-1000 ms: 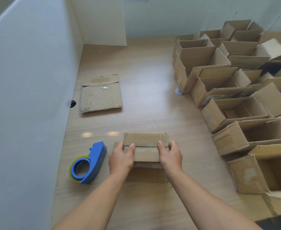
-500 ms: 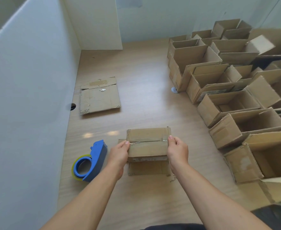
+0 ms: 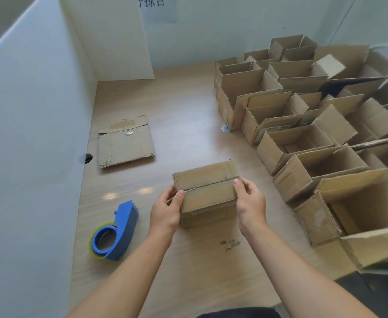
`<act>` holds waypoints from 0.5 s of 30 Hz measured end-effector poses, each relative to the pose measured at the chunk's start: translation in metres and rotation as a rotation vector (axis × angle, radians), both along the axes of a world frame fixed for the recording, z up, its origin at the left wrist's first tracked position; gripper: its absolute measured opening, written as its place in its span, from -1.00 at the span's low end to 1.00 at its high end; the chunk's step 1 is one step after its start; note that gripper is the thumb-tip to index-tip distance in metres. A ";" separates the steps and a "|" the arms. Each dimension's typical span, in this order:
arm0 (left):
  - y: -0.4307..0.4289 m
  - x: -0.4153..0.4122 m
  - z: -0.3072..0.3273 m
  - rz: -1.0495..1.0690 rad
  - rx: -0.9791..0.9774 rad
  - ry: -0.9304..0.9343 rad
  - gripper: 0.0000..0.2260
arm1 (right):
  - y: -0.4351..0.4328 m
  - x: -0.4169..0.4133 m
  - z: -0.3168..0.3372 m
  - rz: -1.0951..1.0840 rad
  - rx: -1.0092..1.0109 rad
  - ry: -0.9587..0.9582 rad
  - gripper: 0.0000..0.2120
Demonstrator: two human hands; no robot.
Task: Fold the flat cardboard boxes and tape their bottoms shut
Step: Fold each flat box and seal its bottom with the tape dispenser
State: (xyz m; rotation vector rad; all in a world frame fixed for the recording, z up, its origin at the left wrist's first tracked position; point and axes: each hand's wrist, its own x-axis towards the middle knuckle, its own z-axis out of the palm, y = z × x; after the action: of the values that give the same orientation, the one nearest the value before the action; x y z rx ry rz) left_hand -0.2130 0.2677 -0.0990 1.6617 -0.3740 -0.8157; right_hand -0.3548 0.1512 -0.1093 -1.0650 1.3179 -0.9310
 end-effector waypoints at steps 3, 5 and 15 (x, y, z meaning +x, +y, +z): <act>-0.002 -0.011 -0.001 -0.040 -0.010 -0.024 -0.86 | -0.003 -0.002 0.007 -0.051 -0.061 0.103 -0.85; -0.002 -0.017 -0.002 -0.078 0.003 -0.065 -0.86 | -0.005 -0.003 0.010 -0.037 -0.109 0.175 -0.82; 0.007 0.002 0.003 -0.137 -0.020 -0.268 -0.65 | -0.012 -0.013 0.028 0.118 0.203 -0.115 -0.71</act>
State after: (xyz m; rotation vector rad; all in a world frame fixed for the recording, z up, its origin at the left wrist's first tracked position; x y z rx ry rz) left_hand -0.2105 0.2751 -0.0956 1.7453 -0.6860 -0.6873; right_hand -0.3681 0.1392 -0.0812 -0.9091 1.2131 -0.7427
